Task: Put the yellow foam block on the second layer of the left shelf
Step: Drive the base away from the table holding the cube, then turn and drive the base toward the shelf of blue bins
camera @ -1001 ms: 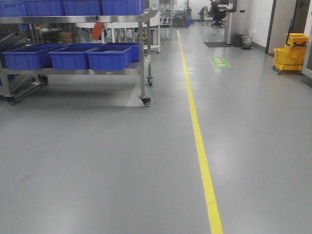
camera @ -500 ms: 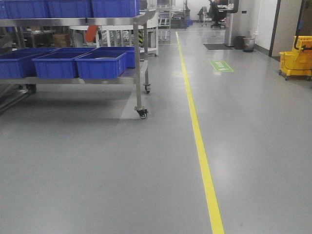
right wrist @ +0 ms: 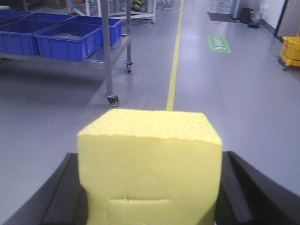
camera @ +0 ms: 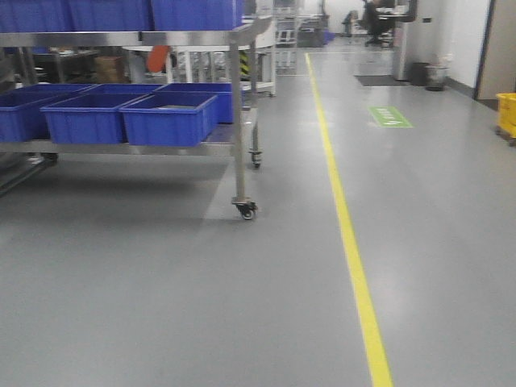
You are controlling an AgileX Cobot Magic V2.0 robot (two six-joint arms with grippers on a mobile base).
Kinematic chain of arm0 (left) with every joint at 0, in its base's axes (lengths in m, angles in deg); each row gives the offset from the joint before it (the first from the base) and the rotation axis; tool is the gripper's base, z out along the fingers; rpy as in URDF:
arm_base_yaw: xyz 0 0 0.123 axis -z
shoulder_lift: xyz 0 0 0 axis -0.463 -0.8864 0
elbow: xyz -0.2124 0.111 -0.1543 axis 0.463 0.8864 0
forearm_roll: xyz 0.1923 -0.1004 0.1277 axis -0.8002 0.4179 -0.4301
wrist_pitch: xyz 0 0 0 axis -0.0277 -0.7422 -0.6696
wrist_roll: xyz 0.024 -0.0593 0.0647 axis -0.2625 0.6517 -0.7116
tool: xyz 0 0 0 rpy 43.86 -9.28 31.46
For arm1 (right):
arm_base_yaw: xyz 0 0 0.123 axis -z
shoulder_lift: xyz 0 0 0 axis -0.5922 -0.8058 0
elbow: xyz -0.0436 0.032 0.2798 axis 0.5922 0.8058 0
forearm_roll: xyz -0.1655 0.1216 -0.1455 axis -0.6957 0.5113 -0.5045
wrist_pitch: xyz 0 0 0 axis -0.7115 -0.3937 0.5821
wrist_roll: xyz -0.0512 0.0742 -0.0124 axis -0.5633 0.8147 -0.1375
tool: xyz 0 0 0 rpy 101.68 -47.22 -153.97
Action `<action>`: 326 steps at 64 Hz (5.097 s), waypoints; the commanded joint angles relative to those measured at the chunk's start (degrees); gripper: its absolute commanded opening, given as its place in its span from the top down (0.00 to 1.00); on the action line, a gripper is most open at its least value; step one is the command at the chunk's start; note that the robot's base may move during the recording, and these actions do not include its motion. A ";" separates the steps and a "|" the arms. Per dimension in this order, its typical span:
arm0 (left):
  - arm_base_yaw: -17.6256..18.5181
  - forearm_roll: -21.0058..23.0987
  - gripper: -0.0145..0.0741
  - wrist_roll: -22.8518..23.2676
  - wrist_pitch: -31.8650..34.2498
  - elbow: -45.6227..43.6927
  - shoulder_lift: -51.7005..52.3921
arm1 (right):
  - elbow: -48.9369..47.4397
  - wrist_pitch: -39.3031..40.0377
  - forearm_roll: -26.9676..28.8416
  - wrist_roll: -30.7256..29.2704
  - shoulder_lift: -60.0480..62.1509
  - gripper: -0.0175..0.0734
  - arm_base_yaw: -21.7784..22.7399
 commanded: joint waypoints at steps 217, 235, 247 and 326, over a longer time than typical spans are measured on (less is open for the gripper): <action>-0.16 0.22 0.68 0.26 5.03 1.40 0.88 | -1.61 4.24 -1.18 -0.44 -0.74 0.35 0.23; -0.16 0.22 0.68 0.26 5.03 1.40 0.88 | -1.61 4.19 -1.18 -0.44 -0.74 0.35 0.23; -0.16 0.22 0.68 0.26 5.03 1.40 0.88 | -1.61 4.19 -1.18 -0.44 -0.74 0.35 0.23; -0.16 0.22 0.68 0.26 5.03 1.40 0.88 | -1.61 4.19 -1.18 -0.44 -0.74 0.35 0.23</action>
